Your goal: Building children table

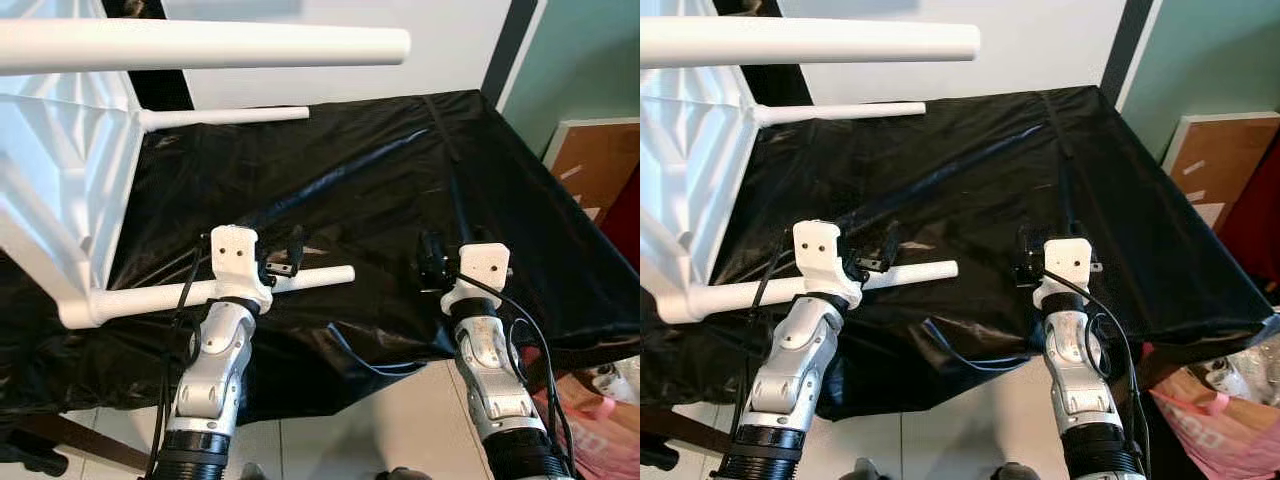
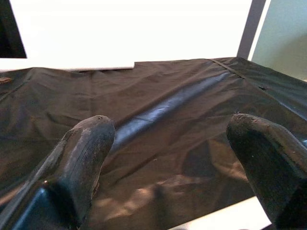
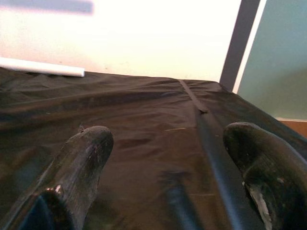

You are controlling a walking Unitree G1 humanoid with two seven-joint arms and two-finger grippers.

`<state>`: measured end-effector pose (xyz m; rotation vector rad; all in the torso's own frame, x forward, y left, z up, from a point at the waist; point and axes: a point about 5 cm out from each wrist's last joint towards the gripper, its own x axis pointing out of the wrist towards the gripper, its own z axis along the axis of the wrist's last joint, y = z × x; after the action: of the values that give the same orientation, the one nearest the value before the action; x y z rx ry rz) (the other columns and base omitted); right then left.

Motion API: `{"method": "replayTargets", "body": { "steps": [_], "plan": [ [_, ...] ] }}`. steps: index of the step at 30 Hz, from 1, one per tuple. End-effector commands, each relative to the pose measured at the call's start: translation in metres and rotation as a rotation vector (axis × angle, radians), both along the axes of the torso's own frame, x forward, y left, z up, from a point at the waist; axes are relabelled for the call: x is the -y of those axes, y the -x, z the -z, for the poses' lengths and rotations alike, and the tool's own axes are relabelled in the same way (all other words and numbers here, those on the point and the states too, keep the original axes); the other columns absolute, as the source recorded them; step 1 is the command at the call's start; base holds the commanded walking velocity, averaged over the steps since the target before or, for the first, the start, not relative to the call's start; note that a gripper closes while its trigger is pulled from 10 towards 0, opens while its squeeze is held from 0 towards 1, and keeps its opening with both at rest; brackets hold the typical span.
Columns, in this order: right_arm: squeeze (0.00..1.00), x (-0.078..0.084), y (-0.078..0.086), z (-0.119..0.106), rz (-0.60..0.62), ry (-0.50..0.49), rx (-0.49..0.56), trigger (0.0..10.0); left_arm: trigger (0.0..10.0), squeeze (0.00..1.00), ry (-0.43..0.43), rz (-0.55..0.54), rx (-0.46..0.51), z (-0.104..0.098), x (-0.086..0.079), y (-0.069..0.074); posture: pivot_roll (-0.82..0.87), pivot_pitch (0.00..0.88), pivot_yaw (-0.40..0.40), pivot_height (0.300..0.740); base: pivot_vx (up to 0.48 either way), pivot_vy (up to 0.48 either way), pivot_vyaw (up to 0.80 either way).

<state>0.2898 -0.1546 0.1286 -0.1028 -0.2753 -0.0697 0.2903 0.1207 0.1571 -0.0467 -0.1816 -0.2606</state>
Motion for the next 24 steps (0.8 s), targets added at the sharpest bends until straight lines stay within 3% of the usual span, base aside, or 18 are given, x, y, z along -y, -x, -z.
{"method": "replayTargets", "body": {
  "steps": [1, 12, 24],
  "plan": [
    [0.0, -0.0016, -0.0001, 0.0023, -0.006, -0.002, -0.007, 10.0, 10.0, 0.0, 0.001, 0.002, -0.034, 0.0057, 0.0003, -0.0013, -0.06, 0.028, -0.004, 0.74, 0.0, 0.345, 0.0],
    [0.0, -0.0022, 0.0012, 0.0027, -0.004, -0.004, -0.007, 10.0, 10.0, 0.0, 0.0, 0.002, -0.033, 0.0056, 0.0004, -0.0002, -0.06, 0.032, -0.001, 0.74, 0.0, 0.322, 0.0],
    [0.0, -0.0023, 0.0018, 0.0034, -0.005, -0.005, -0.011, 10.0, 10.0, 0.0, -0.012, 0.0, -0.018, 0.004, 0.001, 0.0019, -0.06, 0.038, -0.002, 0.74, 0.0, 0.0, 0.0]
  ]
}}
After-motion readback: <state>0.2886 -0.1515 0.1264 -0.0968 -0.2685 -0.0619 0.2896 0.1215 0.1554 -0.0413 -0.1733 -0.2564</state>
